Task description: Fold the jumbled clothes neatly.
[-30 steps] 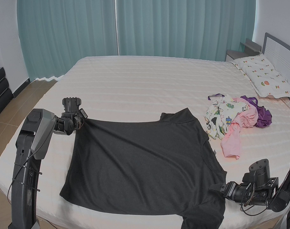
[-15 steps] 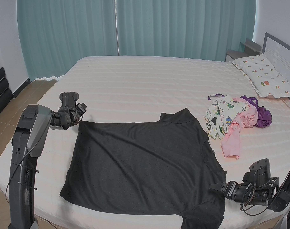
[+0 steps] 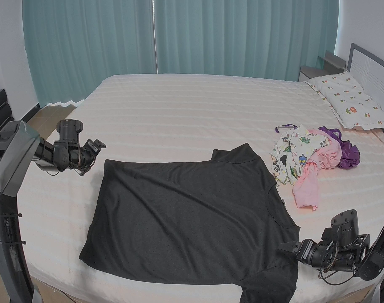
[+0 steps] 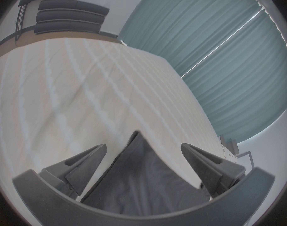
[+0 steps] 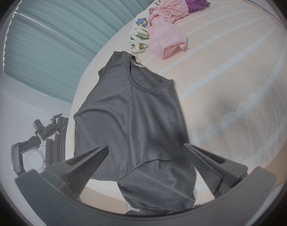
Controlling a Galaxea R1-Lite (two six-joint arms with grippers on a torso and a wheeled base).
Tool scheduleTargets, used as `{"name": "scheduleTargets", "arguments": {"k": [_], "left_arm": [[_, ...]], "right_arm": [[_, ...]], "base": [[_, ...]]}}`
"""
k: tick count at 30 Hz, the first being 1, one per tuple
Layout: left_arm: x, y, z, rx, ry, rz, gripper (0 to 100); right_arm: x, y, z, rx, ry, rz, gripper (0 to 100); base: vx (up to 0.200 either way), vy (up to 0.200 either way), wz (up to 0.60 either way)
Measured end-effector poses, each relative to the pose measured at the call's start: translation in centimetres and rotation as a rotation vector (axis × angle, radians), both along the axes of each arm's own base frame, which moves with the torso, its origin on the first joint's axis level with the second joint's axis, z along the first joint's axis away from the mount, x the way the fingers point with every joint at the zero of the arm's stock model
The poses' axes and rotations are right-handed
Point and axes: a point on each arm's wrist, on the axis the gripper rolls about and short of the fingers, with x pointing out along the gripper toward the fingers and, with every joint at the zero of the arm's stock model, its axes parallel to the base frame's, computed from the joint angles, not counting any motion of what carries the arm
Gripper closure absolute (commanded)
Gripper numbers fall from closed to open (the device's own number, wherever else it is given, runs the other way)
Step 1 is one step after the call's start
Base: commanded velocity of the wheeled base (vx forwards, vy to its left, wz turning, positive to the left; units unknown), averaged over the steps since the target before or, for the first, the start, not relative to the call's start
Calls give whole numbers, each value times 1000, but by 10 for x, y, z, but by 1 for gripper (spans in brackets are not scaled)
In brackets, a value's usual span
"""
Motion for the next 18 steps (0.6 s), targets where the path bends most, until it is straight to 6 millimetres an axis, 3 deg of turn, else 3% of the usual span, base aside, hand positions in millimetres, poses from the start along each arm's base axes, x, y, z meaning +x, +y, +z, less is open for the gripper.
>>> {"name": "scheduleTargets", "arguments": {"k": [10, 18], "left_arm": [[-88, -1, -10, -70, 98, -57, 0], [-171, -8, -30, -118, 182, -97, 0]], "right_arm": [[0, -1, 0, -1, -3, -5, 0], [0, -1, 0, -7, -4, -13, 0]], "base": [[-200, 0, 0], [0, 0, 0]]}}
